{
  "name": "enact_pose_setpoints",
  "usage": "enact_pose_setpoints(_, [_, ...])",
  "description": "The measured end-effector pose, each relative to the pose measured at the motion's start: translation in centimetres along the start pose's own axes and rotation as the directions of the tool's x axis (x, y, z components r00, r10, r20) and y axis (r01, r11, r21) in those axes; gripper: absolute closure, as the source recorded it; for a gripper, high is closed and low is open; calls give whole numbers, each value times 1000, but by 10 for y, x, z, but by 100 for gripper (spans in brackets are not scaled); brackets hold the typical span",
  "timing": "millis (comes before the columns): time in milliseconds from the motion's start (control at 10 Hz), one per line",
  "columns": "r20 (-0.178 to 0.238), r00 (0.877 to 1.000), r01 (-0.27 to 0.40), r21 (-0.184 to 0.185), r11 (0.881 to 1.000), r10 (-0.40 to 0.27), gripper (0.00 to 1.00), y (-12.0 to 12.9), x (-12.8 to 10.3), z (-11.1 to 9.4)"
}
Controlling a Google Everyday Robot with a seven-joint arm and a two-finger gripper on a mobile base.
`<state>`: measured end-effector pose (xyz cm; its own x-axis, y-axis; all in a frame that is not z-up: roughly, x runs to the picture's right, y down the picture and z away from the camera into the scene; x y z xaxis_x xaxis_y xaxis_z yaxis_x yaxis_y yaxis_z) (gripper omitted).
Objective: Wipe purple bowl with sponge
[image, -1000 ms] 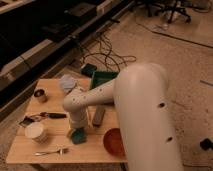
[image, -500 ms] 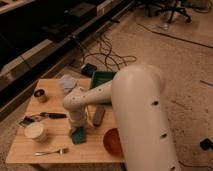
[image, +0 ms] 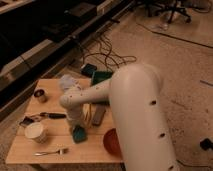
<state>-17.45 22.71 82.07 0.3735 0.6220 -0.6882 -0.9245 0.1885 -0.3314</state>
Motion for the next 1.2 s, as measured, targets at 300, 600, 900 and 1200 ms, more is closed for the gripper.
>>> enact_pose_setpoints(300, [-18,999,36,-9,999,-36,100,13,0,-21])
enact_pose_setpoints(600, [-14,999,51,-48,998,-52,100,15,2,-49])
enact_pose_setpoints(900, [10,999,50,-81,995,-50,100,5,3,-83])
enact_pose_setpoints(1200, [23,999,40,-101,994,-38,100,-20,4,-108])
